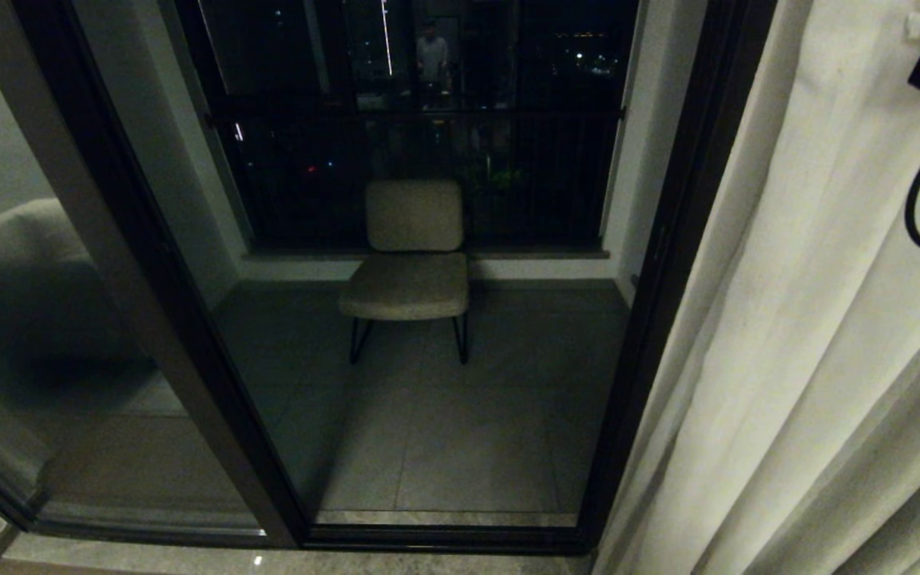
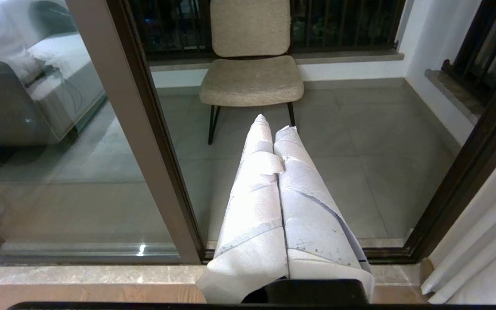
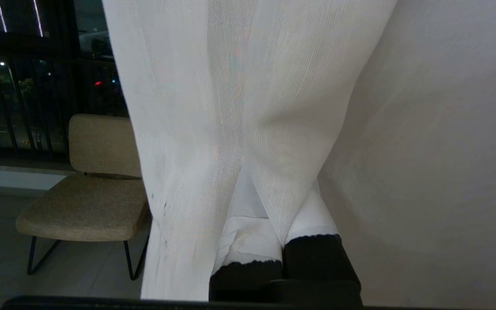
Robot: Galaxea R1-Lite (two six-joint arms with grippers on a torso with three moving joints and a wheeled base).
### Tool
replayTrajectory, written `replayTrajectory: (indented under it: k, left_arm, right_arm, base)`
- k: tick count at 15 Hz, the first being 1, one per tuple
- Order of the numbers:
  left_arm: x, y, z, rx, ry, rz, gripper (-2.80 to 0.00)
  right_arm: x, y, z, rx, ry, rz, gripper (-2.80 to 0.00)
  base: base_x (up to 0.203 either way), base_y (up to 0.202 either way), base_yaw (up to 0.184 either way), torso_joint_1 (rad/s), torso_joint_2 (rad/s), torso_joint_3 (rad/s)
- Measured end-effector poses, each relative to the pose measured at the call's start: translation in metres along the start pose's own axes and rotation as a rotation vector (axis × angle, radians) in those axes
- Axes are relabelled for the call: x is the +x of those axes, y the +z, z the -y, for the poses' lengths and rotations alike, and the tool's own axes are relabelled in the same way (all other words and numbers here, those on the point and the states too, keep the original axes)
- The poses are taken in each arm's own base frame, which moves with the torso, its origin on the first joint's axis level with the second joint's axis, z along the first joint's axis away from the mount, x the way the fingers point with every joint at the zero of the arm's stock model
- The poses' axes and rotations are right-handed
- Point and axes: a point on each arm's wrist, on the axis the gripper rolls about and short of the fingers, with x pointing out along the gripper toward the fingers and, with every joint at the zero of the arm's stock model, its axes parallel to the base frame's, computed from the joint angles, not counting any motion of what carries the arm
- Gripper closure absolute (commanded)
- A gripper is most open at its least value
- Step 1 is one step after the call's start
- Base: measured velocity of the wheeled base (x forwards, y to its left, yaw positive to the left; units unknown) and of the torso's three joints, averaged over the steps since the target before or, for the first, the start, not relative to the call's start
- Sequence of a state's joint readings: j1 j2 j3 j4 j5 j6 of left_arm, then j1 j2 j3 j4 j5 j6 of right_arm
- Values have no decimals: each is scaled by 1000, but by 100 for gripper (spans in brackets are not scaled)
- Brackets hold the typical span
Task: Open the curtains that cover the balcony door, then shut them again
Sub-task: Close the inner curtains on both sides
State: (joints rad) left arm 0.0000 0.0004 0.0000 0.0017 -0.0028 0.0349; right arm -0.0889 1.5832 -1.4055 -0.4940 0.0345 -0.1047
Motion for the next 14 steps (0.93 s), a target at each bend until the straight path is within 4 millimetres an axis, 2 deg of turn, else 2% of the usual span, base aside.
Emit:
replayTrajectory:
  k: [14]
  left_arm:
    - [0,0,0,-1,0,0,0]
  right_arm:
    - [0,-1,0,2,-1,-2,0]
  base:
    - [0,0,0,0,0,0]
